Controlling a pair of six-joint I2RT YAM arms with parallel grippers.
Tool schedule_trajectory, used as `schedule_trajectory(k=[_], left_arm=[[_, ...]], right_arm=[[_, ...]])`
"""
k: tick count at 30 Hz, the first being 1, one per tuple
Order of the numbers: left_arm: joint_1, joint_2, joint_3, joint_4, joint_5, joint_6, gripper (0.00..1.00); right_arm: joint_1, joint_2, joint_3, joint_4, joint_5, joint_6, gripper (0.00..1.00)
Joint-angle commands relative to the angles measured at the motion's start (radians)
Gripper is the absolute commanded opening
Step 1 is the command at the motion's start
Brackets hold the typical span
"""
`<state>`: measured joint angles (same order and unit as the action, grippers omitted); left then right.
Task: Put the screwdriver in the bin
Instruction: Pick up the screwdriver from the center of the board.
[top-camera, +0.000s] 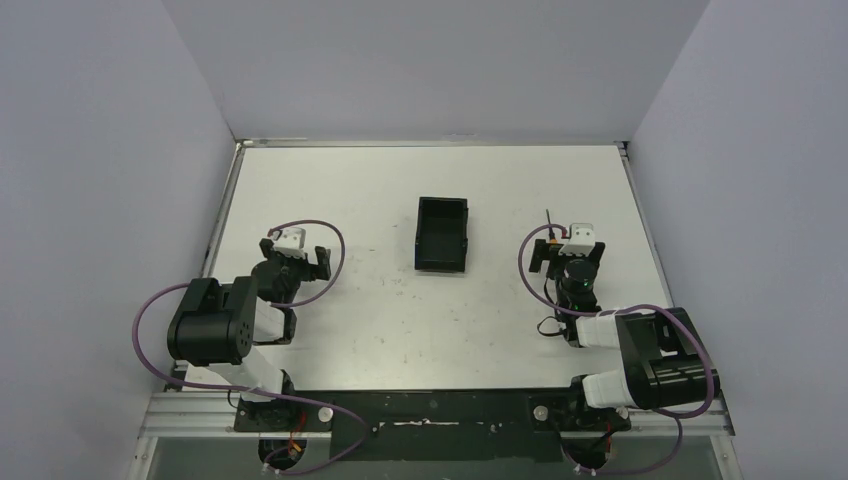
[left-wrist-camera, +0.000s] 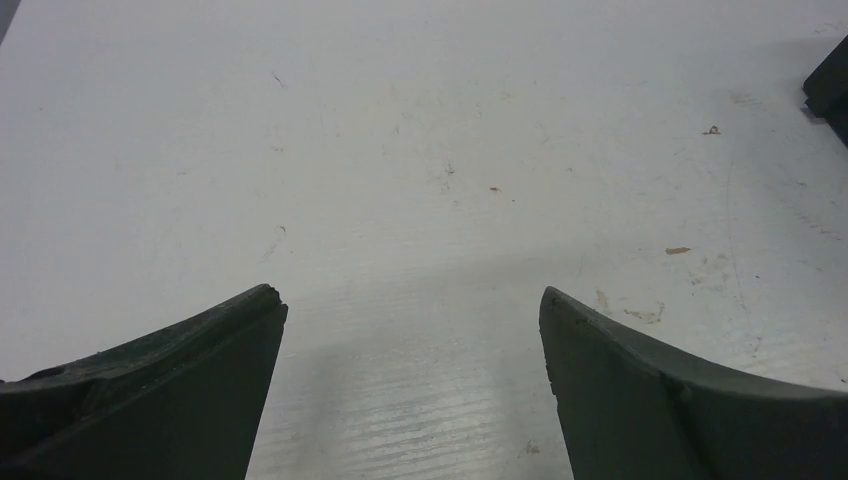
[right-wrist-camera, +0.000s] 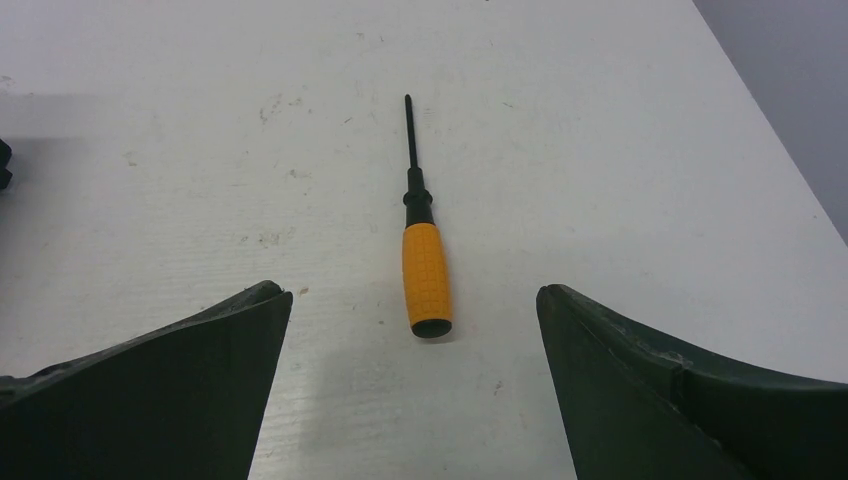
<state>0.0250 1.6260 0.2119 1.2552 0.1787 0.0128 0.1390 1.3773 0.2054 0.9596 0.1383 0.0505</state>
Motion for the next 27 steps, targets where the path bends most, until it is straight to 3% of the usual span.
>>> schedule_trajectory(k=[1, 19, 27], left_arm=[[-0.002, -0.009, 0.011, 0.035, -0.002, 0.006, 0.97], [-0.001, -0.009, 0.011, 0.036, -0.002, 0.007, 0.97], [-0.001, -0.007, 0.011, 0.036, -0.002, 0.007, 0.97]], right_arm=[[0.008, -0.006, 0.019, 0.050, 0.020, -0.008, 1.00], [0.010, -0.039, -0.026, 0.097, 0.072, 0.014, 1.00], [0.022, -0.035, 0.009, 0.037, 0.131, 0.024, 1.00]])
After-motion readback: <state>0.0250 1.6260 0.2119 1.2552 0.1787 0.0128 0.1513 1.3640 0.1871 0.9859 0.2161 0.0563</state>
